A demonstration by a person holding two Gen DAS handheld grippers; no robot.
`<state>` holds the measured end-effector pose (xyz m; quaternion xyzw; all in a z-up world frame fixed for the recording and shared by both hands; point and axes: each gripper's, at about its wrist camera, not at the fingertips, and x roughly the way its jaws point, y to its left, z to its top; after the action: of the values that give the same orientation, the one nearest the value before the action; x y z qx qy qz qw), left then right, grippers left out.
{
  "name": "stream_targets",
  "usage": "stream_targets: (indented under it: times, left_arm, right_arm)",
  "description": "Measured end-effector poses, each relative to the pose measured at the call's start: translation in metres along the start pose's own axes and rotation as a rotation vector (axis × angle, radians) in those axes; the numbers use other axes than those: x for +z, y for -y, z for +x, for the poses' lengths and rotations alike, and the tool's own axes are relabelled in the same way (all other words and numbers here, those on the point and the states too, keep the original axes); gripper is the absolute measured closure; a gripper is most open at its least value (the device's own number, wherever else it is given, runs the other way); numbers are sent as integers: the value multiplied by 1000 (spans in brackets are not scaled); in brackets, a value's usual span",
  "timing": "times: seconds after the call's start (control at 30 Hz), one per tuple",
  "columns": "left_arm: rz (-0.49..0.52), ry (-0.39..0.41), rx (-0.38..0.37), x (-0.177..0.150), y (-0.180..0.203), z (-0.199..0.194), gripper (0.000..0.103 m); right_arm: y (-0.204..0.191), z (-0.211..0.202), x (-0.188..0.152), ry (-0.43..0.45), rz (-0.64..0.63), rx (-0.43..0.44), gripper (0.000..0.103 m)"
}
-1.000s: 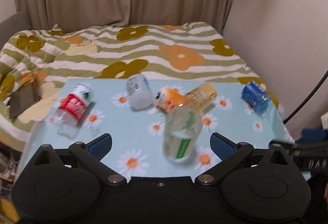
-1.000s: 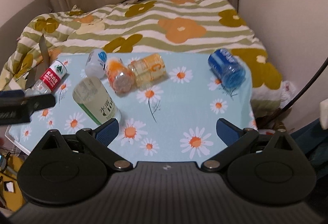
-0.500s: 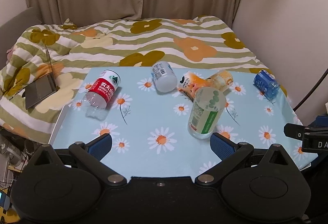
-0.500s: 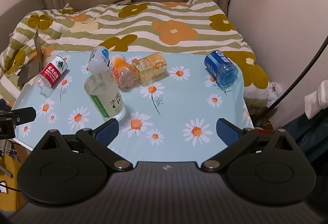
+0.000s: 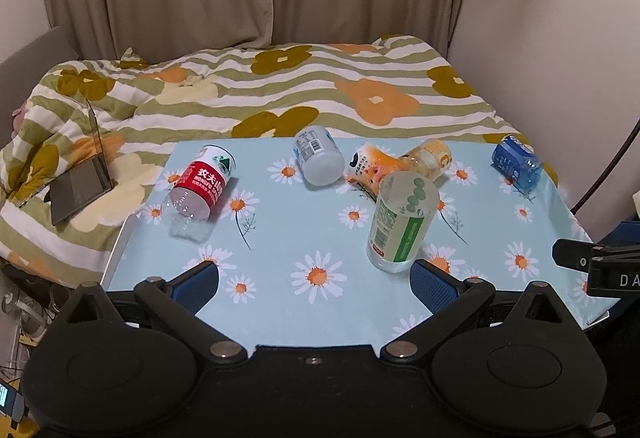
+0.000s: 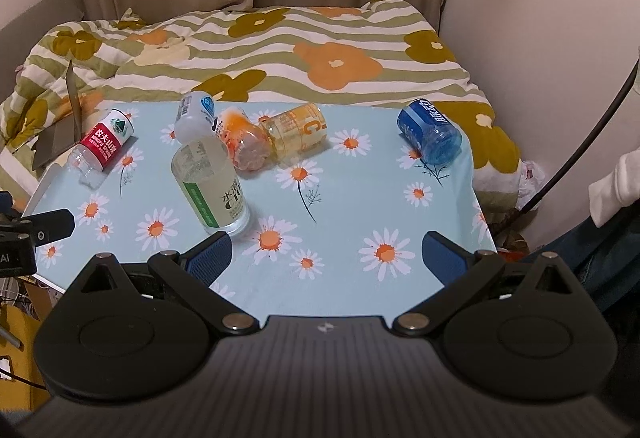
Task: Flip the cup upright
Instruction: 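Open the left gripper and withdraw from the upright cup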
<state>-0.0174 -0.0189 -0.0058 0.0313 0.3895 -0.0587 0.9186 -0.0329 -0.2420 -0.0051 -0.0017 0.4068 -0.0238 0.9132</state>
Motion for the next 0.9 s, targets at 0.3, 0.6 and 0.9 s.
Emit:
stream_targets:
  times: [0.3,0.6,0.9]
  left_arm:
    - [20,12,8,0,3,-1,0]
    - [39,29,9,-1,6,-4,0]
    - [39,29,7,-1,6,-4,0]
  right_arm:
    - [0,-1,0,1,4,-1,0]
    - [0,-1,0,-1,8,-2,0]
    - [1,-1,0,-1,6,-1,0]
